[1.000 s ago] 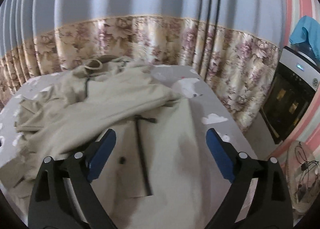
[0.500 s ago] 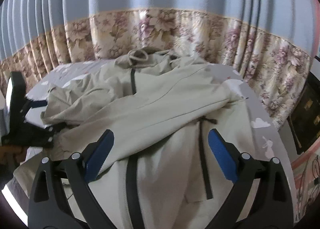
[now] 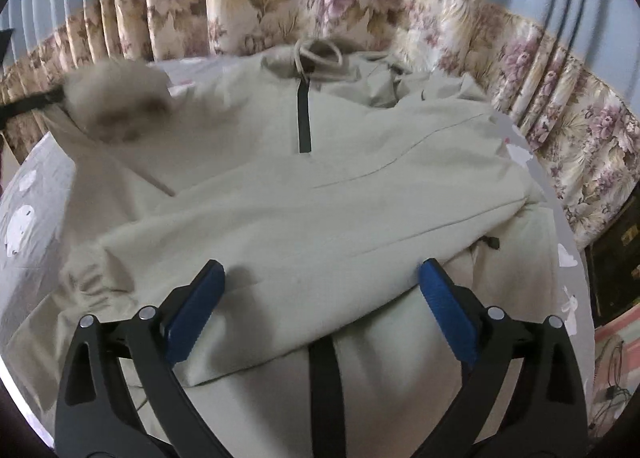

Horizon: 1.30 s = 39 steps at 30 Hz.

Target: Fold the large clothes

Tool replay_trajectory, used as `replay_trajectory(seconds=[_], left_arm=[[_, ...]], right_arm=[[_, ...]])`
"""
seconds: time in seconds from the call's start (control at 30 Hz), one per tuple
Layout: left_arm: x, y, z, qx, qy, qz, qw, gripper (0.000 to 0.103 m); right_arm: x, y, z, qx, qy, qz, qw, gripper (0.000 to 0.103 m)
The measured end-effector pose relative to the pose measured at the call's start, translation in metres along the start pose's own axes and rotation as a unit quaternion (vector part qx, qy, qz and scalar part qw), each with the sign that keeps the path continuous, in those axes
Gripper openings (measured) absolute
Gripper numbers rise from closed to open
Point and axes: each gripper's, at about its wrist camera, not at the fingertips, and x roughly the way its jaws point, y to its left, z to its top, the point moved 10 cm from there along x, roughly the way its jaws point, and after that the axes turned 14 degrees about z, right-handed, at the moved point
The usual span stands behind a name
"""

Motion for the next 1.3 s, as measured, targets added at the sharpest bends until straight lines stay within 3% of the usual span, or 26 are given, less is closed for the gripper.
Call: replay_trajectory(seconds=[0.03,0.1,0.13,0.17,0.23,0.3,0.37,0.5,0.57,0.63,0.7,0.73,0.77,0.83,0.93,1.0,1.13,1.3], left_arm=[[0.002,0.012,0.002,-0.018,0.007,-0.005,0.9998,0.011],[0.003,0.027,0.002,-0.037,0.010,-0.014,0.9992,0.011],[0.004,0.032,0.001,-0.042,0.010,-0.016,0.9990,0.011],[0.004,0.036,0.001,-0.044,0.009,-0.013,0.9989,0.012],[0.003,0.039,-0.001,-0.048,0.007,-0.007,0.9988,0.012],[-0.001,0.056,0.005,-0.055,-0.016,0.036,0.9977,0.011],[-0.001,0.070,0.010,-0.073,-0.013,0.039,0.9965,0.011],[-0.012,0.072,0.007,-0.047,-0.020,0.035,0.9981,0.011],[-0.021,0.059,-0.002,-0.026,-0.019,0.018,0.9993,0.012],[-0.034,0.038,-0.022,0.000,-0.019,0.000,0.9998,0.028],[-0.046,0.019,-0.042,0.014,-0.016,-0.006,0.9998,0.072],[-0.058,0.009,-0.058,0.016,-0.015,-0.016,0.9996,0.078],[-0.067,0.001,-0.070,0.018,-0.012,-0.023,0.9995,0.081],[-0.081,-0.016,-0.098,0.039,0.002,-0.042,0.9984,0.081],[-0.102,-0.034,-0.143,0.060,0.026,-0.056,0.9963,0.082],[-0.122,-0.047,-0.172,0.064,0.039,-0.090,0.9932,0.082],[-0.178,-0.076,-0.200,0.106,-0.007,-0.161,0.9812,0.084],[-0.192,-0.095,-0.216,0.123,-0.013,-0.167,0.9782,0.085]], right_arm=[[0.005,0.000,0.001,0.001,0.006,0.002,1.000,0.097],[0.022,0.000,0.002,0.010,0.025,0.022,0.999,0.086],[0.027,-0.001,0.002,0.016,0.033,0.033,0.999,0.061],[0.034,0.001,0.003,0.028,0.039,0.057,0.997,0.030],[0.031,-0.001,0.013,0.033,0.023,0.062,0.997,0.009],[0.013,-0.012,0.034,0.037,-0.016,0.050,0.998,0.006],[-0.006,-0.035,0.052,0.046,-0.055,0.023,0.997,0.006],[-0.057,-0.137,0.091,0.083,-0.142,-0.105,0.981,0.006],[-0.072,-0.201,0.097,0.097,-0.150,-0.192,0.965,0.007],[-0.077,-0.277,0.084,0.123,-0.110,-0.270,0.949,0.012],[-0.074,-0.323,0.064,0.147,-0.057,-0.298,0.941,0.020],[-0.075,-0.339,0.049,0.167,-0.036,-0.295,0.940,0.032],[-0.085,-0.346,0.033,0.186,-0.043,-0.283,0.940,0.065],[-0.112,-0.337,0.021,0.174,-0.090,-0.283,0.939,0.100],[-0.140,-0.292,-0.003,0.108,-0.105,-0.268,0.952,0.100],[-0.151,-0.253,-0.019,0.086,-0.120,-0.224,0.963,0.100],[-0.165,-0.191,-0.057,0.057,-0.126,-0.191,0.972,0.100],[-0.156,-0.154,-0.084,0.073,-0.116,-0.139,0.981,0.100]])
